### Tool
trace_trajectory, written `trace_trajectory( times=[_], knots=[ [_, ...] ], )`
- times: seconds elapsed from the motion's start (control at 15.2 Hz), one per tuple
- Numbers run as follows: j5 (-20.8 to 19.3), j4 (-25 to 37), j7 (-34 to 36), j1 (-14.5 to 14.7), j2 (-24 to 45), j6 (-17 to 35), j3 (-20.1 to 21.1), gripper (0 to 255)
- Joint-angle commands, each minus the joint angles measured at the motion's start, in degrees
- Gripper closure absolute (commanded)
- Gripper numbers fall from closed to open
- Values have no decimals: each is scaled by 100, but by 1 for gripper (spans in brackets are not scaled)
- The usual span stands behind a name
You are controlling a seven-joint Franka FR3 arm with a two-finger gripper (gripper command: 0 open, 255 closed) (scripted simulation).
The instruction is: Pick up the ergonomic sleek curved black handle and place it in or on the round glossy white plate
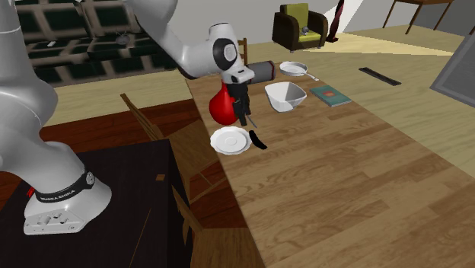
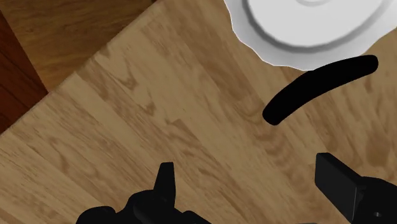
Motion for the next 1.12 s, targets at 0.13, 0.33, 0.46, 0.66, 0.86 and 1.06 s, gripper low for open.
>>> trace_trajectory(
  times=[0.13,0.33,0.46,0.66,0.86,1.06],
  knots=[
    [-619,963,621,430,960,-232,-370,0],
    [-885,1745,886,708,1651,-416,-619,0],
    [-999,2306,997,873,2113,-546,-768,0],
    [-1078,2403,1024,870,2294,-444,-844,0],
    [-1154,2512,1048,863,2480,-347,-914,0],
    [-1192,2573,1059,860,2580,-297,-951,0]
  ],
)
